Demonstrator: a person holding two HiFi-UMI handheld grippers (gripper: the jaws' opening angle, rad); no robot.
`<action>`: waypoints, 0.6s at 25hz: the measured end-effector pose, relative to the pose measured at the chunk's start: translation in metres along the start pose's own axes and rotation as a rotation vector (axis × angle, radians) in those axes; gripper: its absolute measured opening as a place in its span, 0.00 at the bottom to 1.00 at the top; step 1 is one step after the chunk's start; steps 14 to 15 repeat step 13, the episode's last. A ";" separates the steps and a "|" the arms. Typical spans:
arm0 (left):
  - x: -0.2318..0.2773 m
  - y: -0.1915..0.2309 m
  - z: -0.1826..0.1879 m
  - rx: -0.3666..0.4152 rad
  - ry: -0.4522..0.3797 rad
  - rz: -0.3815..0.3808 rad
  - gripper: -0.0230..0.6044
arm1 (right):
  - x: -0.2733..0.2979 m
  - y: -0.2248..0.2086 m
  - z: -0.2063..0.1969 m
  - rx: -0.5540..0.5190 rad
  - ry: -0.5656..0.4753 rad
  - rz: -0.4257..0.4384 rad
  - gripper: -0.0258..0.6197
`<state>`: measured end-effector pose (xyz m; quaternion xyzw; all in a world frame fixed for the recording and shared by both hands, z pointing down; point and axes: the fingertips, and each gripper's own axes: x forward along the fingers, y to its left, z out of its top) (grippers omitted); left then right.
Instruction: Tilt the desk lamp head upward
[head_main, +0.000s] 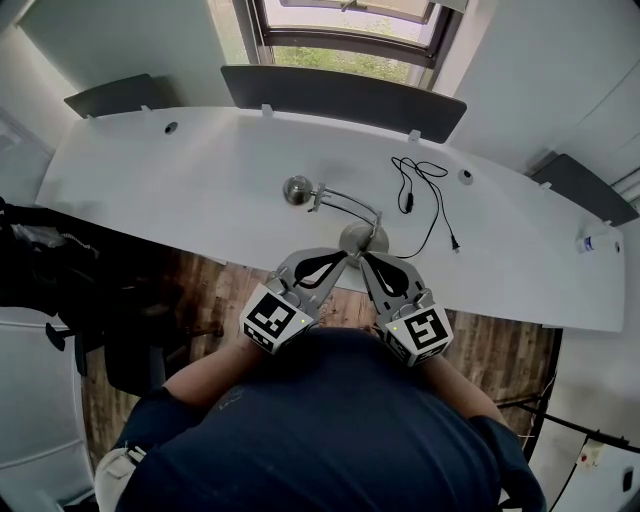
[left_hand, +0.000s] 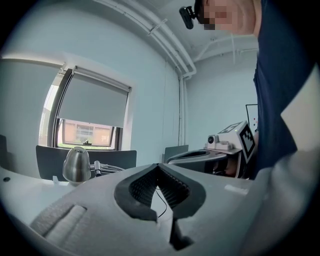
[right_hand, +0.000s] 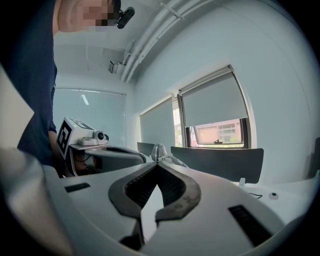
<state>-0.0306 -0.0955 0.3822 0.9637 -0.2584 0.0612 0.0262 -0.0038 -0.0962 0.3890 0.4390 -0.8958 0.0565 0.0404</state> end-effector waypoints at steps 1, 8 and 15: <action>0.000 0.000 0.000 0.002 -0.001 0.002 0.05 | 0.000 0.000 -0.001 -0.001 0.002 0.001 0.05; -0.001 -0.002 0.005 0.015 -0.003 0.009 0.05 | -0.002 0.001 0.000 -0.001 0.005 0.011 0.05; -0.001 -0.008 0.007 0.014 -0.007 0.008 0.05 | -0.006 0.003 0.001 -0.001 0.018 0.015 0.05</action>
